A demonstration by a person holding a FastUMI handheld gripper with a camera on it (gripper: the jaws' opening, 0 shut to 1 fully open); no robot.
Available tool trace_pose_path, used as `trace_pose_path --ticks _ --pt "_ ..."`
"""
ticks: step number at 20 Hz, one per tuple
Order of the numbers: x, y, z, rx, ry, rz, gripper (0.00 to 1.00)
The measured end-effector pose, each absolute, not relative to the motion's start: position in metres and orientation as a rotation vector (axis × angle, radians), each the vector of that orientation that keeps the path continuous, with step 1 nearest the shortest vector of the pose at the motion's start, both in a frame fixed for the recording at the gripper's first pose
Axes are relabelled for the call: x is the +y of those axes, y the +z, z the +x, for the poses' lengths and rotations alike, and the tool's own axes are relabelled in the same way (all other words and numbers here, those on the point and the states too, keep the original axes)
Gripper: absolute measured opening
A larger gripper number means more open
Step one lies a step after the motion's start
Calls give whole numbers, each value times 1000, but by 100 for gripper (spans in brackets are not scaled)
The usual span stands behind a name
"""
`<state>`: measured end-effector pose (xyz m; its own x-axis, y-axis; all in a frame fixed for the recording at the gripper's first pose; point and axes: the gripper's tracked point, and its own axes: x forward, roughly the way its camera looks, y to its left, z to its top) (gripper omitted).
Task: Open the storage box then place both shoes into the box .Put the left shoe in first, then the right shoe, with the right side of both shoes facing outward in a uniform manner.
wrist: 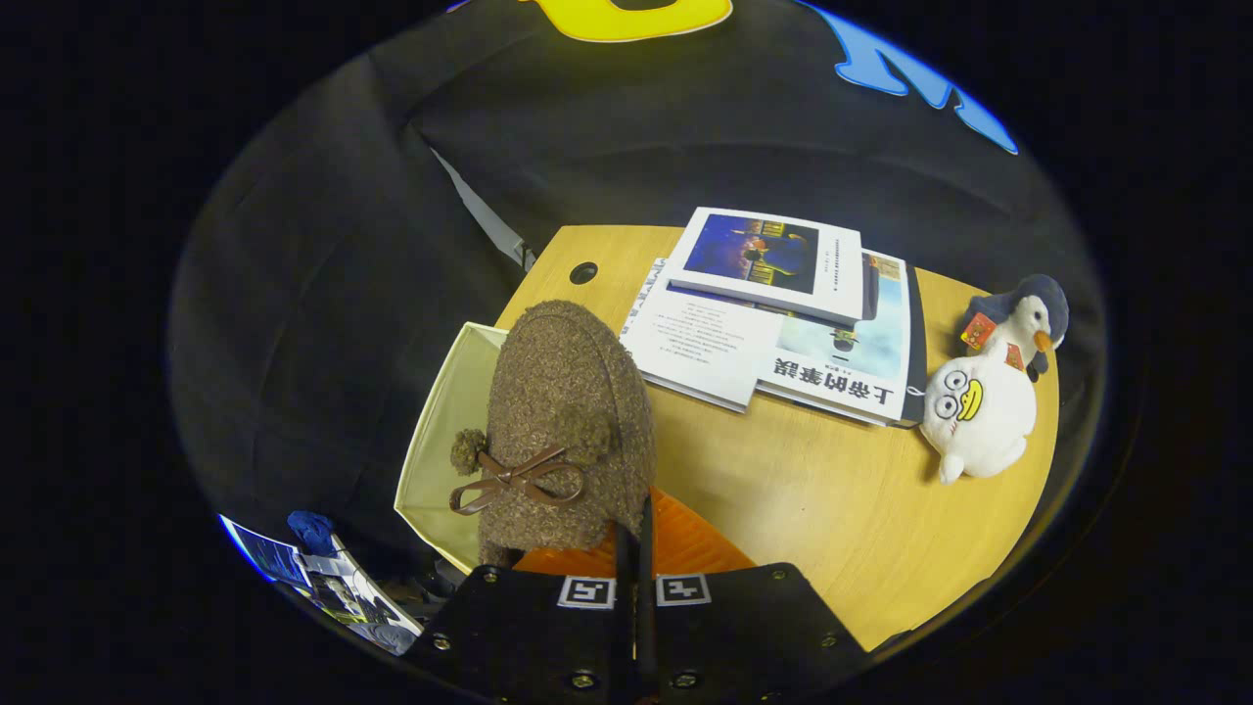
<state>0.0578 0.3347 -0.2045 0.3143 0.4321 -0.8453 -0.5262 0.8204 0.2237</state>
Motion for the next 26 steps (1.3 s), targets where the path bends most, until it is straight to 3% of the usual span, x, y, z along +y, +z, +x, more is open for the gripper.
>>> trace_pose_path --ticks 13,23,24,26 --pt "447 -235 30 1128 705 -185 1" --pt "468 -265 22 1112 681 -302 1" --pt "468 -264 21 1104 684 -296 2" --pt "464 -261 24 1068 697 -295 14"
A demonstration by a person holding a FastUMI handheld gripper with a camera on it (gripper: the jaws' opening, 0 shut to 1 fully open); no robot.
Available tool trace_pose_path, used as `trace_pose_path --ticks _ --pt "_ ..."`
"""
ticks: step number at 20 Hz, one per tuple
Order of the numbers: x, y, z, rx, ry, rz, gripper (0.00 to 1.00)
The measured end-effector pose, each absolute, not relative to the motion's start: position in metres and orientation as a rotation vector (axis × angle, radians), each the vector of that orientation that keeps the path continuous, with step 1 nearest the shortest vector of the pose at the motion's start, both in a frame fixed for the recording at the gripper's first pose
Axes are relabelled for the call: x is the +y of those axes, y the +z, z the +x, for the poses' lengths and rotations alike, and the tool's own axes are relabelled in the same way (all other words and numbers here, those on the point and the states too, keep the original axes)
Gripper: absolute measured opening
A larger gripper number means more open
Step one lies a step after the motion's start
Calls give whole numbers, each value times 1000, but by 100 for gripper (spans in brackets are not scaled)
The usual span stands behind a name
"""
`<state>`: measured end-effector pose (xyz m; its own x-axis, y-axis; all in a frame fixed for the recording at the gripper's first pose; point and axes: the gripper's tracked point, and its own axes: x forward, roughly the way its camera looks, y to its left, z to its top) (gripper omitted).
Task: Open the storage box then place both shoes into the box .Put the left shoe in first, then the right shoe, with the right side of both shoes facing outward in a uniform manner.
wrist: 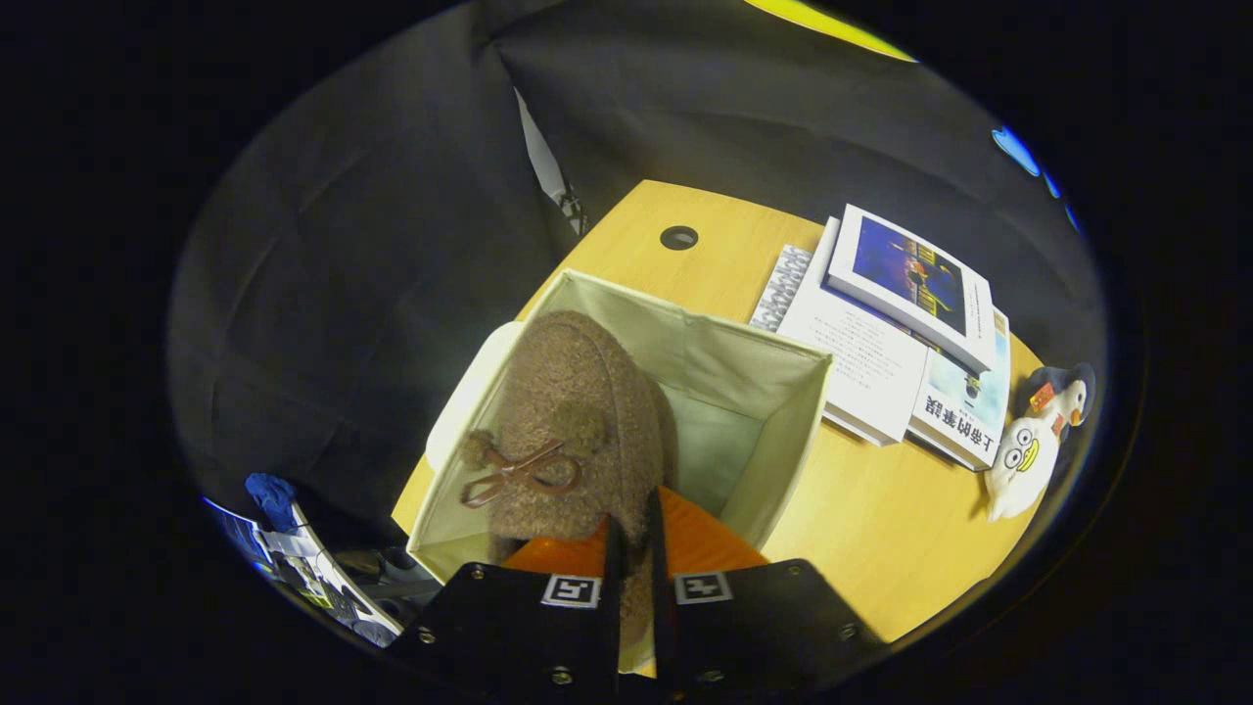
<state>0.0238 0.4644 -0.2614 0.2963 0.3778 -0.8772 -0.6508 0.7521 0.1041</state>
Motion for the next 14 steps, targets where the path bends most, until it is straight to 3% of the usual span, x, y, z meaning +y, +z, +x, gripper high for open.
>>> trace_pose_path --ticks 1,4,7,14 --pt "459 -255 28 1035 683 -296 28" --pt "440 -226 35 947 683 -288 29" --pt "417 -211 38 888 708 -252 95" --pt "318 -128 50 701 617 -93 97"
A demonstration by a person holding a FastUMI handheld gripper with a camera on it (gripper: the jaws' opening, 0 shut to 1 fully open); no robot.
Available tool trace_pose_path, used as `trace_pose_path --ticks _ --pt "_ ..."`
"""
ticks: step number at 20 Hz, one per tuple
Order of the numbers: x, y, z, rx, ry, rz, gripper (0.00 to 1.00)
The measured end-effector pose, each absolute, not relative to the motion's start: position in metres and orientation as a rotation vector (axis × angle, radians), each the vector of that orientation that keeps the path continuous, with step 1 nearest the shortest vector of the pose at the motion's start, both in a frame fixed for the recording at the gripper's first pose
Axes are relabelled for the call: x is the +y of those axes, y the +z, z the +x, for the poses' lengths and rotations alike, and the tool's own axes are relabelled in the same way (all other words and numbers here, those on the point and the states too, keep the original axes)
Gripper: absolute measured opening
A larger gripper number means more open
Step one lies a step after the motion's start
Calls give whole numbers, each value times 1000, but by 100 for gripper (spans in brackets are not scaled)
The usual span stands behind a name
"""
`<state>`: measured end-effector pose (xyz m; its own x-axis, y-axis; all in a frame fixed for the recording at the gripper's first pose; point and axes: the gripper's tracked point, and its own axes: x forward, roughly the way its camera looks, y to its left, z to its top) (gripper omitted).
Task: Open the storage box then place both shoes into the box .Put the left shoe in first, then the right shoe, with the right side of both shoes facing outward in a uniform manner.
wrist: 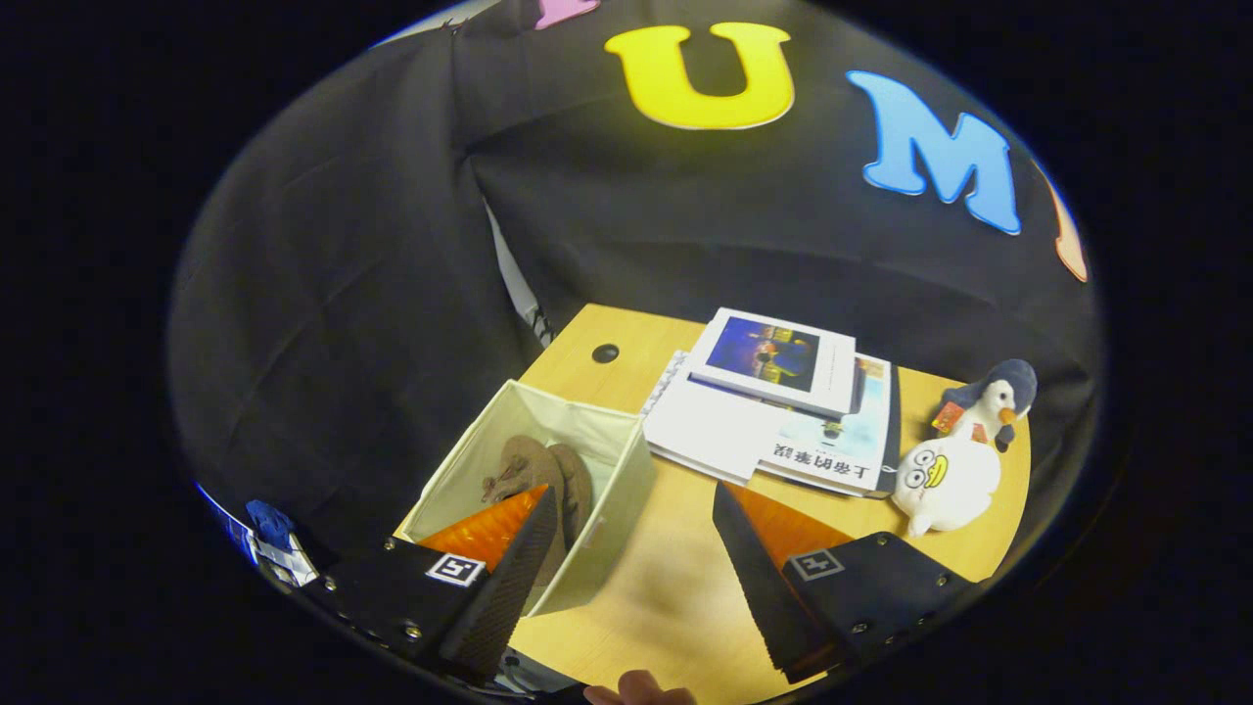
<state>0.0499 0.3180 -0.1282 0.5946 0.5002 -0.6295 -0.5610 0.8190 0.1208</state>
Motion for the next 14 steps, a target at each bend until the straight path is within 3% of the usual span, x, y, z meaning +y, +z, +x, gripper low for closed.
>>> trace_pose_path --ticks 14 --pt "118 40 51 51 287 21 97"
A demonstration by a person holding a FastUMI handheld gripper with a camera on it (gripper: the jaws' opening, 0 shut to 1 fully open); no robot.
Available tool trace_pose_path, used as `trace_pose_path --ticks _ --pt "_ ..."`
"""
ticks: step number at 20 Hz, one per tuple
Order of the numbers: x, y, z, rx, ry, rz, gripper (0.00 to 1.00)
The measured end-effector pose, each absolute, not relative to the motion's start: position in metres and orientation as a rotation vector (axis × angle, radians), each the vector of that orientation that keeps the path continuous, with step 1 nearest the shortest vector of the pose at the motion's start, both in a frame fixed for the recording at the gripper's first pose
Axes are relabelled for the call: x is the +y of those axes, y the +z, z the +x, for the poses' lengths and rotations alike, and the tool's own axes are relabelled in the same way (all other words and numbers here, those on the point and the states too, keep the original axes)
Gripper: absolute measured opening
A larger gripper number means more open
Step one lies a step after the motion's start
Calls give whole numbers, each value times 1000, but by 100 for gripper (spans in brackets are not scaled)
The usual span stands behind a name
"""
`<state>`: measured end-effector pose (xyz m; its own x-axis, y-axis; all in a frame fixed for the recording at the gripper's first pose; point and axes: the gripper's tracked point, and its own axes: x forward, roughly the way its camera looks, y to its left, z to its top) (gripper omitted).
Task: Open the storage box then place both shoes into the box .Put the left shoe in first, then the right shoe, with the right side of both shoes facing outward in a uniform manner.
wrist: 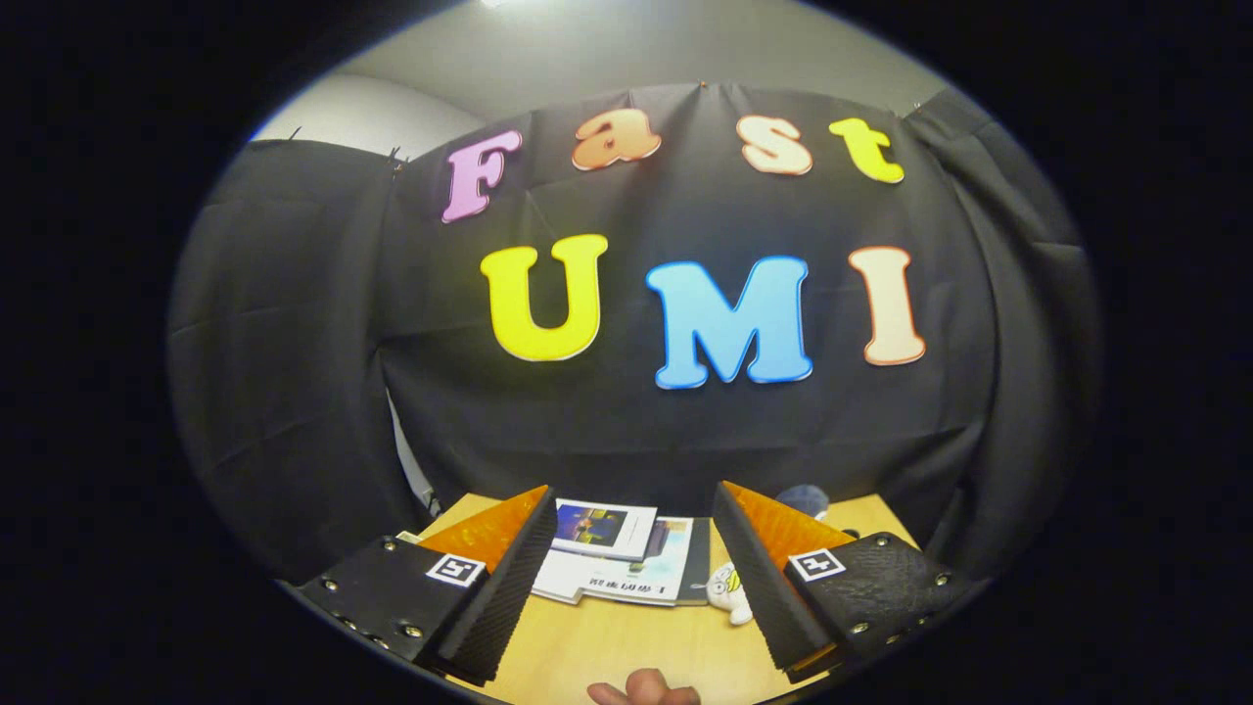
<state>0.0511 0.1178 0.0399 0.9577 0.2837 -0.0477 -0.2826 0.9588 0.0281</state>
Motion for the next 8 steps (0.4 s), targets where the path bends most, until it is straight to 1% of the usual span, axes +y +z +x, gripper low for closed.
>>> trace_pose_path --ticks 3,8 --pt "101 56 44 -36 243 18 97" --pt "88 56 36 -59 224 23 97"
